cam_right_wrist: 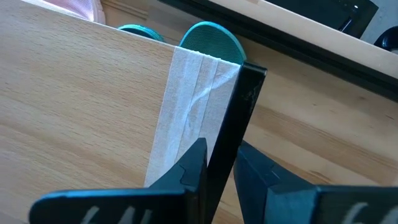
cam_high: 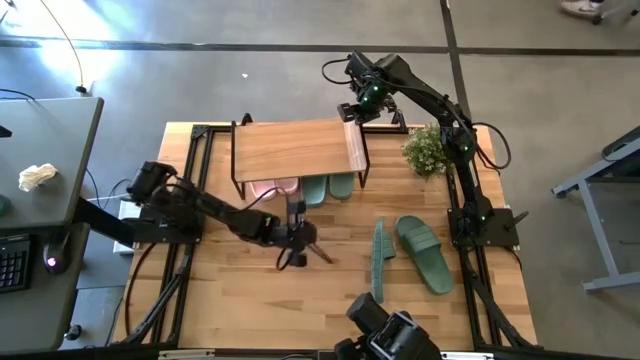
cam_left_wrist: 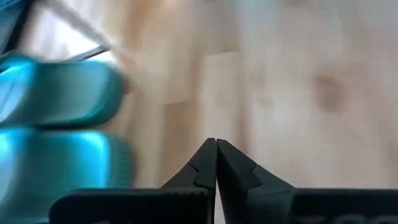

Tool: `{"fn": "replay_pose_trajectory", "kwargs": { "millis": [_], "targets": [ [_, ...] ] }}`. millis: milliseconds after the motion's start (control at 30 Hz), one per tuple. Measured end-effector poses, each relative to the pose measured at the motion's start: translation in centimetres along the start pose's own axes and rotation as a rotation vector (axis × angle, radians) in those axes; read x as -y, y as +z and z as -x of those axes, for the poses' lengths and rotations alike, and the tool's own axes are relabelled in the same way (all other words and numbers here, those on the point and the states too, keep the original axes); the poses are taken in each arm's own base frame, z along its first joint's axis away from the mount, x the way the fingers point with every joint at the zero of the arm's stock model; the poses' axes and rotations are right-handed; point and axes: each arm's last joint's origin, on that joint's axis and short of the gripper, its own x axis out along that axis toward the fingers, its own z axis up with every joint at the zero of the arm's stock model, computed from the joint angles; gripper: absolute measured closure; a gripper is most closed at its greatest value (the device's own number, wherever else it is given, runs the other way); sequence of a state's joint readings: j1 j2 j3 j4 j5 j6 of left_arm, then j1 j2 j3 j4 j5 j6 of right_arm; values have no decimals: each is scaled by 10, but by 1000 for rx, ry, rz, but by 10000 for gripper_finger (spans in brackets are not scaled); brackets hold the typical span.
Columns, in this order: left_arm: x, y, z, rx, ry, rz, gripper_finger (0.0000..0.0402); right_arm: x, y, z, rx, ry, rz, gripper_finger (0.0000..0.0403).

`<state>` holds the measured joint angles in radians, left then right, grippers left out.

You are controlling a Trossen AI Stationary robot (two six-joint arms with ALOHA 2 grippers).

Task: Pick and place slides into the shelf
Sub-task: Put the left blue slipper on the bottom shelf

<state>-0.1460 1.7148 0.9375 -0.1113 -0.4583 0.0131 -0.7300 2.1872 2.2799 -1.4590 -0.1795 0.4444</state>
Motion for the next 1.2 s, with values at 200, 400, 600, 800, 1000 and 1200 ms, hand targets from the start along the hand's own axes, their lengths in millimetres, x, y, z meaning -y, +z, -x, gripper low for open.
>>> {"fn": "replay_pose_trajectory", "kwargs": {
  "millis": [200,400,600,800,1000,1200],
  "targets": [
    [15,-8,18,-74,-195,-142,401,0,0,0,-3,-2,23,339],
    [31,-9,26,-68,-244,-170,401,1,-2,0,-22,-6,53,297],
    [31,-9,27,-69,-218,-149,401,4,-1,1,-21,-11,53,256],
    [31,-9,27,-71,-217,-132,401,7,-1,9,-21,-7,93,236],
    [30,-9,26,-70,-198,-130,401,8,-7,30,-1,5,170,234],
    [30,-12,24,-94,-135,-147,401,12,-16,52,50,-40,218,234]
  ]
}}
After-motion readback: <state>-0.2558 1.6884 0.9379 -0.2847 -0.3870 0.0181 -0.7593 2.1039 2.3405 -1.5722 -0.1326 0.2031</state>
